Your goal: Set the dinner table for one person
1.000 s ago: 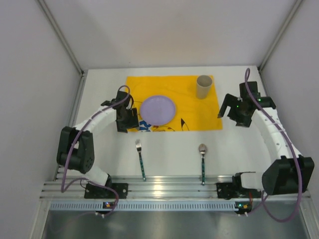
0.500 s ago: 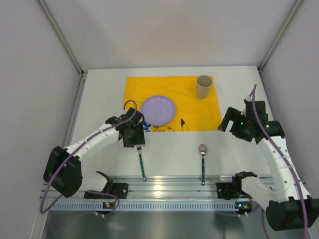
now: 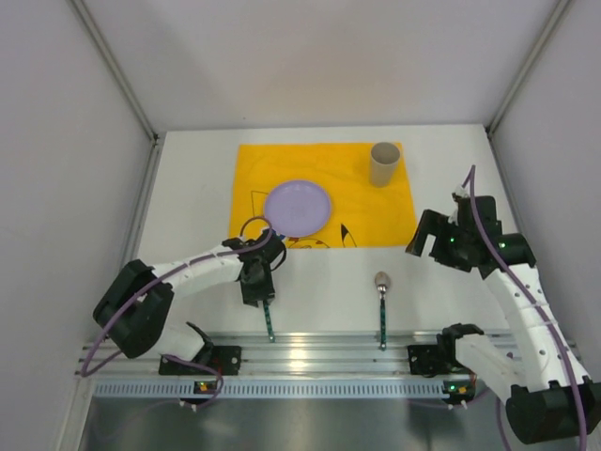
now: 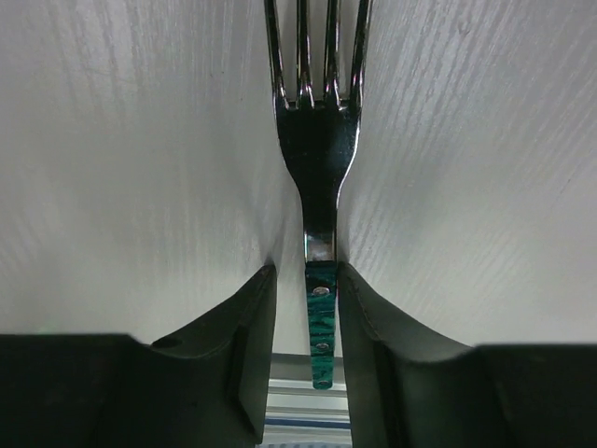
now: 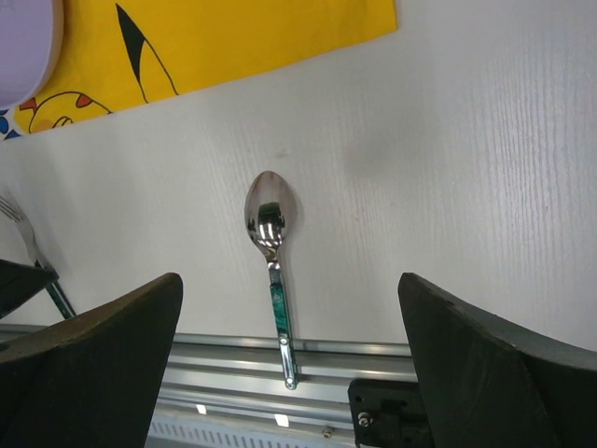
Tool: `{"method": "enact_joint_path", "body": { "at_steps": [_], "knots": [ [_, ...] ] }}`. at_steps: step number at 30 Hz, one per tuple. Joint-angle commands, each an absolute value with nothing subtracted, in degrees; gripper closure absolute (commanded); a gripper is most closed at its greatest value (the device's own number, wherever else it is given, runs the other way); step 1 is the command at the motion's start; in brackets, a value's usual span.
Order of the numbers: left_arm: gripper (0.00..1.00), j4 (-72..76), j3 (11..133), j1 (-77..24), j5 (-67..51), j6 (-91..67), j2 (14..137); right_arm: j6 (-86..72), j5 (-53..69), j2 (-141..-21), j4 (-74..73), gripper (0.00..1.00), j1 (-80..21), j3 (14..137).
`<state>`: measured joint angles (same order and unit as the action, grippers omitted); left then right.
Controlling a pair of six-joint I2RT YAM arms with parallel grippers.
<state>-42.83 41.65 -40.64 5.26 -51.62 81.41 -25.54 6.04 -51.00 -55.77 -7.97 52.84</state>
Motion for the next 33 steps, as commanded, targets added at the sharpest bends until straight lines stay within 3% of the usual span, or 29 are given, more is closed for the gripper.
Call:
{"method": "enact_joint_path", "body": {
  "at_steps": [1, 5, 6, 10, 17, 24, 33],
  "knots": [
    [0.64, -36.49, 40.08, -41.04, 4.49, -53.26, 84.46, -24.70, 5.19, -50.10, -56.78, 0.00, -9.31, 52.47],
    [0.85, -39.53, 42.53, -40.78, 8.24, -51.25, 87.88, -24.61, 5.36, -50.80, -56.51, 0.00, -9.40, 52.56],
    [1.00, -45.55, 48.37, -40.43, 13.22, -48.46, 87.98, -24.61, 5.45, -51.15, -56.17, 0.00, -9.40, 52.65],
    [1.00, -51.49, 53.95, -37.71, 17.30, -42.66, 85.00, -24.79, 5.89, -51.59, -56.07, 0.00, -9.40, 52.47],
    [1.00, -49.49, 65.38, -20.86, 15.03, -24.98, 83.75, -24.87, 5.01, -52.91, -55.73, 0.00, -9.32, 52.47],
    [1.00, -40.88, 83.37, -16.18, 14.52, -13.55, 100.53, -24.43, 5.62, -58.95, -54.41, 0.00, -9.32, 55.37],
    [1.00, -38.14, 99.75, -12.13, 12.31, -10.99, 118.55, -23.99, 10.72, -68.73, -54.32, 0.00, -9.49, 58.36]
  ]
}}
